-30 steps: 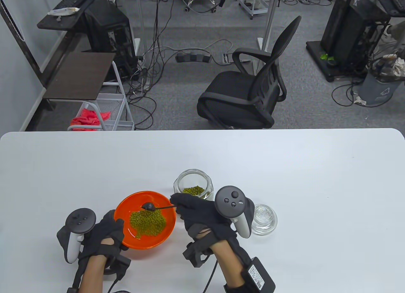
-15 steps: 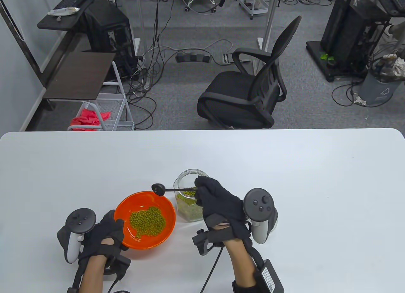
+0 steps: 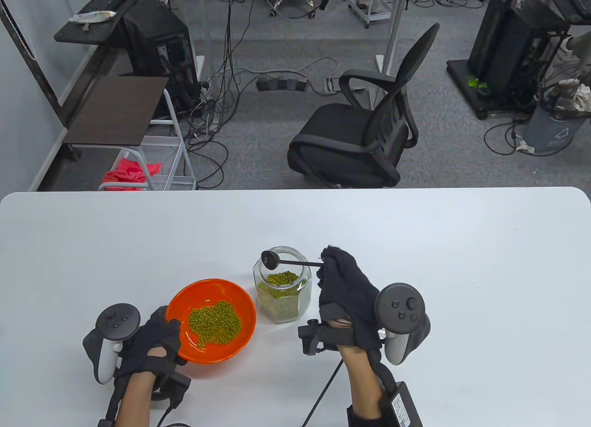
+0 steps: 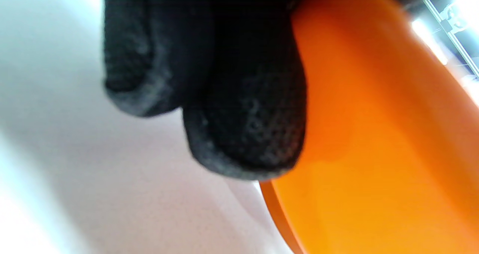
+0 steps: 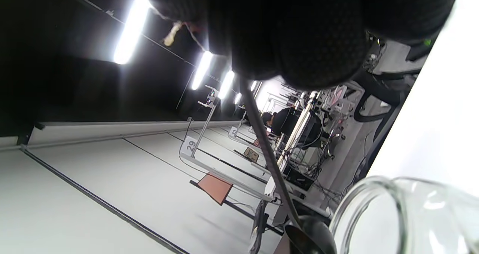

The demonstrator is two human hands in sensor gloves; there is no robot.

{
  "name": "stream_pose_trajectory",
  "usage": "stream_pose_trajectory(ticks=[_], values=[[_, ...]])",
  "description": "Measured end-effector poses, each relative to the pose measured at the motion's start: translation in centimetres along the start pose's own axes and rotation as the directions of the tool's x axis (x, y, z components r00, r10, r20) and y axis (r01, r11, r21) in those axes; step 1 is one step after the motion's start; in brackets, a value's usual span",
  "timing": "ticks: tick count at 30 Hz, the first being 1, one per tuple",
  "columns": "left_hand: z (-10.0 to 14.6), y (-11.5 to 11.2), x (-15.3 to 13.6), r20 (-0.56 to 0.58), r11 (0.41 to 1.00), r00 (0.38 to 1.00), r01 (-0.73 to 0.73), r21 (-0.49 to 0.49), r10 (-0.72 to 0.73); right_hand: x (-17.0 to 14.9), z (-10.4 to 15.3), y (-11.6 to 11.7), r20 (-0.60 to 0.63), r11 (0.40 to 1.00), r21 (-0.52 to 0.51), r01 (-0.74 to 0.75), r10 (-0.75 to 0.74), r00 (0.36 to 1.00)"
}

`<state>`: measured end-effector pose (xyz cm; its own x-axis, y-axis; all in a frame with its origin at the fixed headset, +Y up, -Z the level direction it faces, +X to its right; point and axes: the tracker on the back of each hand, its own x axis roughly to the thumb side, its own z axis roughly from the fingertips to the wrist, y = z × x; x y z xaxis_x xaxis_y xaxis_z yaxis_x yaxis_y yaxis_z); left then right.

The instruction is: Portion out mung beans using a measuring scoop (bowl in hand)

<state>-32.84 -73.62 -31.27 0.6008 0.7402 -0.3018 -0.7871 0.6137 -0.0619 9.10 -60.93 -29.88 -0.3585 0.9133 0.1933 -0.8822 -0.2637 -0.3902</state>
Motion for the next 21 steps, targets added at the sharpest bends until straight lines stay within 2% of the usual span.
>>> stream_pose_trajectory(ticks=[6,11,21], values=[[0.0,0.0,0.0,-0.002,1.0,1.0,0.004,0.004,-0.004,0.0,0.1,1.0,0.031,0.992,0.004,-0.125,0.125,0.992],[0.0,0.0,0.0,-0.002,1.0,1.0,0.004,0.003,-0.004,-0.6,0.3,3.2,0.075,0.967,0.028,-0.252,0.249,0.966],[0.0,0.0,0.0,0.0,1.0,1.0,0.006,0.003,-0.006,-1.1,1.1,6.2,0.163,0.921,0.033,-0.389,0.379,0.911]])
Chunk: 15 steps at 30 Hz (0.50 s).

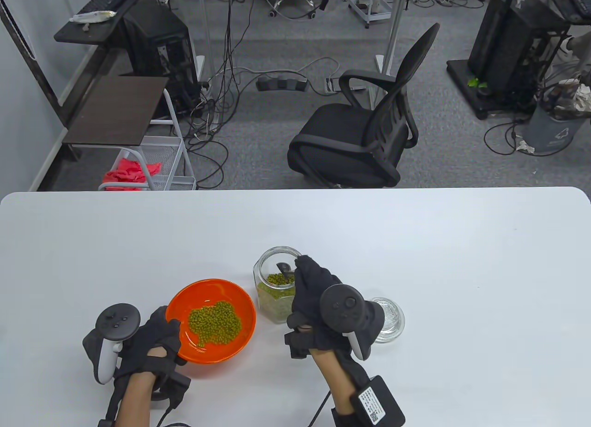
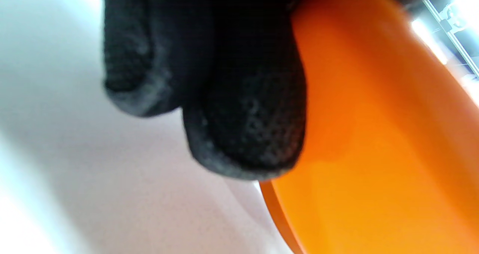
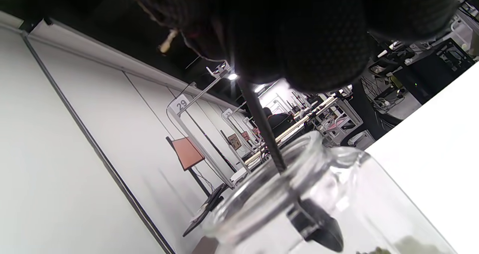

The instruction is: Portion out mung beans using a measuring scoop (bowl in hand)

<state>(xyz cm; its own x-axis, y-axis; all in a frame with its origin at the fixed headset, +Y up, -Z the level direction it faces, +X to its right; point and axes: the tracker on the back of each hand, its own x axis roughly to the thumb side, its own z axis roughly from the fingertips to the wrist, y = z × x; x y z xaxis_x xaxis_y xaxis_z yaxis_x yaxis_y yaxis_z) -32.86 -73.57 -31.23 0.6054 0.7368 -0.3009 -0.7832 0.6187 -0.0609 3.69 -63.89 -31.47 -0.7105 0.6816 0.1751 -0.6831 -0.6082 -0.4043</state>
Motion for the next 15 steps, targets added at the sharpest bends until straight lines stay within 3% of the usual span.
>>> stream_pose_trajectory(ticks=[10,15], values=[[0.0,0.0,0.0,0.005,1.0,1.0,-0.001,-0.004,0.001,0.2,0.4,2.6,0.064,0.986,0.078,-0.149,0.144,0.987],[0.0,0.0,0.0,0.007,1.0,1.0,-0.003,-0.002,0.003,0.3,0.4,3.1,0.037,0.988,0.126,-0.09,0.086,0.996]])
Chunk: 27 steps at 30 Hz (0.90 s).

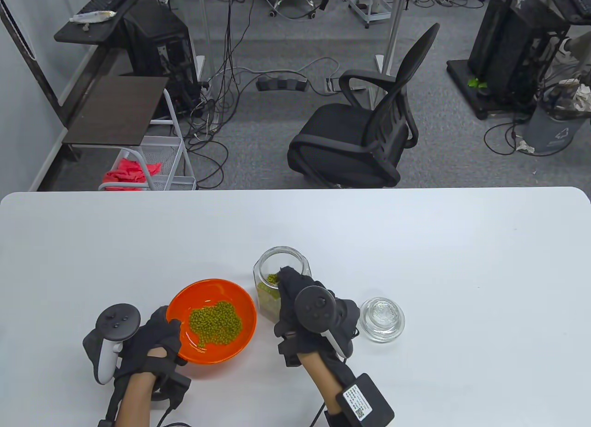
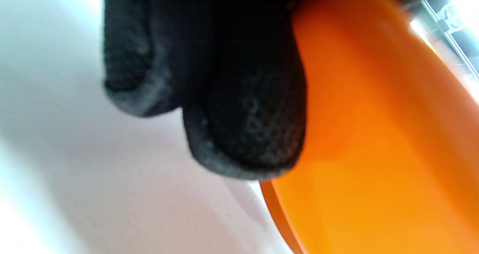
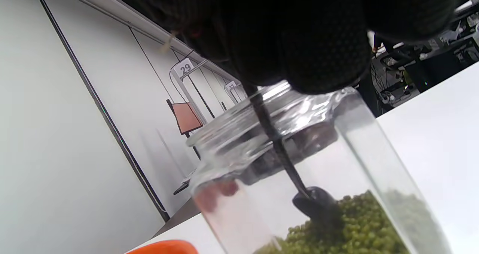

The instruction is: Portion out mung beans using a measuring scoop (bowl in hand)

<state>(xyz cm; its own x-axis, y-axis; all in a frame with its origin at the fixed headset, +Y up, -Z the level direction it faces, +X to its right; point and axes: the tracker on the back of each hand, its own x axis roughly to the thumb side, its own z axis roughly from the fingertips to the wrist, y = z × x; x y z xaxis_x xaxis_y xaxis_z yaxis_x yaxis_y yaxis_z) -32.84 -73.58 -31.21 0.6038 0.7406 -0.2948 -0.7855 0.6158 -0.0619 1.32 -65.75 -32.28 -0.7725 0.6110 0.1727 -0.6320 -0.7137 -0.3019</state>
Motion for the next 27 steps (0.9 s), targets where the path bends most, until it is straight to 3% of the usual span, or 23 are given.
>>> stream_pose_trajectory(ticks=[10,19,27], values=[[0.0,0.1,0.0,-0.002,1.0,1.0,0.001,0.005,-0.001,-2.0,-1.0,-0.6,-0.118,0.973,0.006,0.229,-0.227,0.967],[0.1,0.1,0.0,-0.001,1.0,1.0,0.002,0.004,-0.002,-4.9,-1.0,-1.7,-0.272,0.879,-0.066,0.472,-0.471,0.839],[0.1,0.1,0.0,-0.003,1.0,1.0,0.004,0.005,-0.004,-6.3,-1.1,-2.4,-0.325,0.838,-0.128,0.531,-0.541,0.775]])
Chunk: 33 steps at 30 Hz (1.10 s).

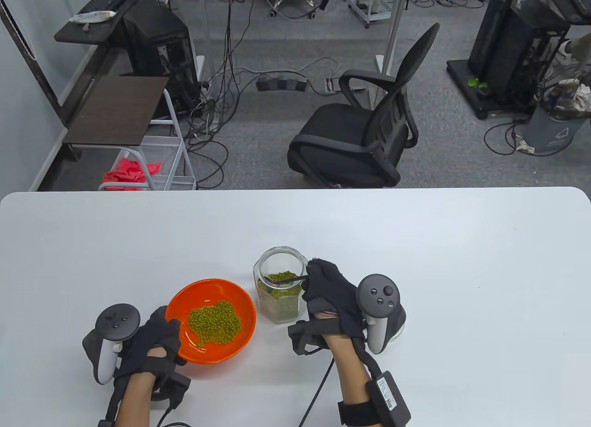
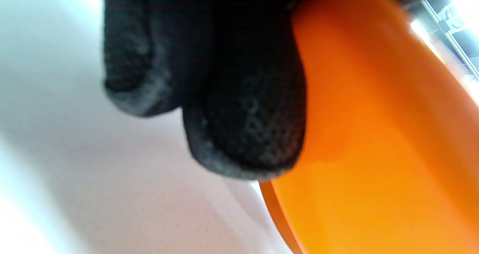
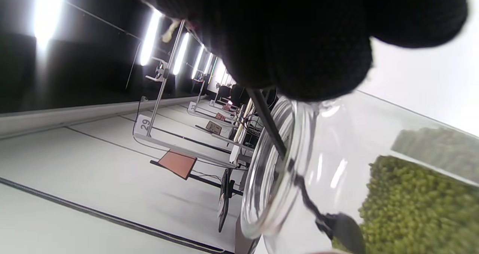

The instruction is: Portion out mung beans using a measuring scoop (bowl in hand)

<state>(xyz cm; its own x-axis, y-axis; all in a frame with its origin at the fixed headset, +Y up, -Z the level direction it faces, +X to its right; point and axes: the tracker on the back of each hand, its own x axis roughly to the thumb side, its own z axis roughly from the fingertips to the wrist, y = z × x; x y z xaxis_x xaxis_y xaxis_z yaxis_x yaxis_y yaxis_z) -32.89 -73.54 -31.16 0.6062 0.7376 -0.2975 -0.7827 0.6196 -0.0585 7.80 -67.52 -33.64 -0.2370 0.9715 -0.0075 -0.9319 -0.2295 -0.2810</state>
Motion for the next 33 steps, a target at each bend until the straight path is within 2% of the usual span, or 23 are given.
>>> stream_pose_trajectory(ticks=[19,33], values=[[0.0,-0.1,0.0,0.0,1.0,1.0,0.0,-0.002,0.0,-1.8,-0.9,-2.7,-0.161,0.974,-0.036,0.224,-0.227,0.96],[0.0,0.0,0.0,0.003,1.0,1.0,-0.001,0.0,0.001,-2.4,-1.2,-4.6,-0.185,0.963,-0.095,0.251,-0.265,0.946]])
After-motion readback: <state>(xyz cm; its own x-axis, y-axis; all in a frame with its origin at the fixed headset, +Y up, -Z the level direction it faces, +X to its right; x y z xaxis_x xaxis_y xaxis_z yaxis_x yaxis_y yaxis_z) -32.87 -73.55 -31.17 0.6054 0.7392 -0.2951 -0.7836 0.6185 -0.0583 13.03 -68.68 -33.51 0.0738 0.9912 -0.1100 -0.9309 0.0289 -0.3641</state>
